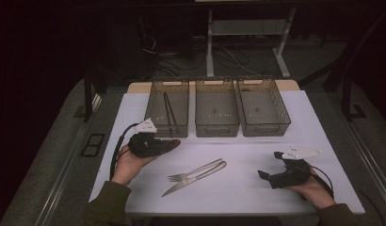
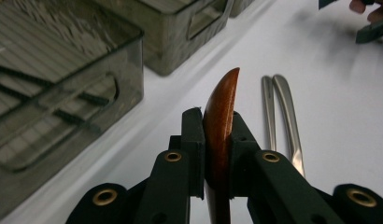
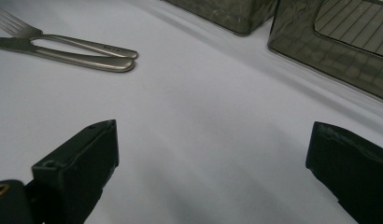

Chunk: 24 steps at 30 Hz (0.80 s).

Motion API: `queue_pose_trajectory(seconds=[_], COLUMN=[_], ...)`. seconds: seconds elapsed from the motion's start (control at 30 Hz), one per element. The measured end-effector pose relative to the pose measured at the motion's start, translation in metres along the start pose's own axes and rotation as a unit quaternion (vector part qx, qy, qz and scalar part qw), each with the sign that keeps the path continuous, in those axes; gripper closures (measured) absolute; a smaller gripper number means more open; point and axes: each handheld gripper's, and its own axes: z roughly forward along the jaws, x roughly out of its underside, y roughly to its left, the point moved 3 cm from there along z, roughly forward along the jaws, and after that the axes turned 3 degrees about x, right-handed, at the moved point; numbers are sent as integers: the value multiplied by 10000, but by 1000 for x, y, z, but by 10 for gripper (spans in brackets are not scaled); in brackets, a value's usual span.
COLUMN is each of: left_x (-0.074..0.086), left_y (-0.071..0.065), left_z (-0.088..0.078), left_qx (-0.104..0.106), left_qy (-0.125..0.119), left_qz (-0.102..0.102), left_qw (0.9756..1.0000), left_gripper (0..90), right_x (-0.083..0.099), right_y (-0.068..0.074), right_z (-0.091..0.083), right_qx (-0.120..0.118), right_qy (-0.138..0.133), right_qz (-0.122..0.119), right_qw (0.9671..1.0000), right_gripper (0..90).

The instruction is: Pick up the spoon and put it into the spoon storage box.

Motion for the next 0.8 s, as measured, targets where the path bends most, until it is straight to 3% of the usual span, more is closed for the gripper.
queue_pose_trajectory(seconds=[0.3,0.57,0.8], left_x=[-34,-62,-88], left_y=[-1,3,7], left_z=[19,41,56], left_qx=[10,-16,-38], left_qy=[-112,-272,-389], left_qz=[110,28,105], left_qw=[9999,9996,9992], left_gripper=[801,801,802], right_x=[0,0,-1], right_y=[2,1,1], right_z=[1,0,0], right_qx=[-12,-12,-22], right_qy=[41,9,-22], right_qz=[-67,-20,-24], right_qw=[10000,10000,10000], right_gripper=[20,20,20])
